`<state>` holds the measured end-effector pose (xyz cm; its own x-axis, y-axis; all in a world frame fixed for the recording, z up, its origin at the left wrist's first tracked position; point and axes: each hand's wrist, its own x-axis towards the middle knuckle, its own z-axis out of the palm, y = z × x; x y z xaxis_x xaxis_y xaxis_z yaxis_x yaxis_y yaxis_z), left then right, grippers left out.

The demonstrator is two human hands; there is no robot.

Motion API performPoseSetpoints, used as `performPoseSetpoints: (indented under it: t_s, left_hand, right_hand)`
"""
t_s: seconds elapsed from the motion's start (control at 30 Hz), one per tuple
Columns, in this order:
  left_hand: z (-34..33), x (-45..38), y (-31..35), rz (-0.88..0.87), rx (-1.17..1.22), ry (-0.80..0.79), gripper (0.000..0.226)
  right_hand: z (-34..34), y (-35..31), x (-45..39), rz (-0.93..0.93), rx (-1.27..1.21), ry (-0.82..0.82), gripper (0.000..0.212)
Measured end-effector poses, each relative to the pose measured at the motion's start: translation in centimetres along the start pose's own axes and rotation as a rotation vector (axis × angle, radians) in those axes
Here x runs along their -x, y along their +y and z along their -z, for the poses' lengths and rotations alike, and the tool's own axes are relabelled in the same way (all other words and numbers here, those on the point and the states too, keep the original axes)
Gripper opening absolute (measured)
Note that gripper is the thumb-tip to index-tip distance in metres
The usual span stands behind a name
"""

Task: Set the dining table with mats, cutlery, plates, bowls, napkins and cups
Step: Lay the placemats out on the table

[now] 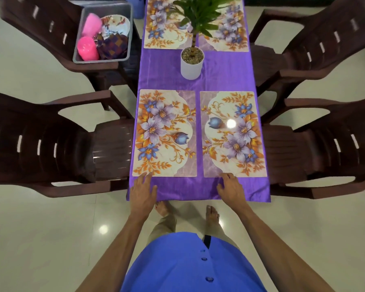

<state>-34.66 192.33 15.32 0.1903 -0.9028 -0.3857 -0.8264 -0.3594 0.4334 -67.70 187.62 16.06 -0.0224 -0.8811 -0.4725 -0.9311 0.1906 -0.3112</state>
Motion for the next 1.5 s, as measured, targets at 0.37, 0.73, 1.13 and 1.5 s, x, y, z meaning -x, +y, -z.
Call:
performPoseSetpoints:
  t_s: [0.37, 0.73, 1.13, 1.5]
  left_hand:
    - [-3.2, 3.9, 9.0, 0.093, 0.203, 0.036, 0.051]
    - [3.1, 10.8, 1.4, 0.15, 0.397, 0.202, 0.039]
    - [17.6, 19.3, -23.7, 0.201, 0.4, 0.267, 0.032]
    - [32.9, 16.8, -42.7, 0.225, 0.494, 0.373, 0.031]
  right_hand:
    - [4.4, 6.7, -0.6, 0.213, -0.132, -0.009, 0.033]
    - [2.1, -3.5, 0.3, 0.414, -0.122, -0.081, 0.023]
    - [-10.5, -31.5, 11.3, 0.597, -0.197, -0.112, 0.02]
    - [-17.0, -60.4, 15.9, 0.819, -0.208, -0.195, 0.019]
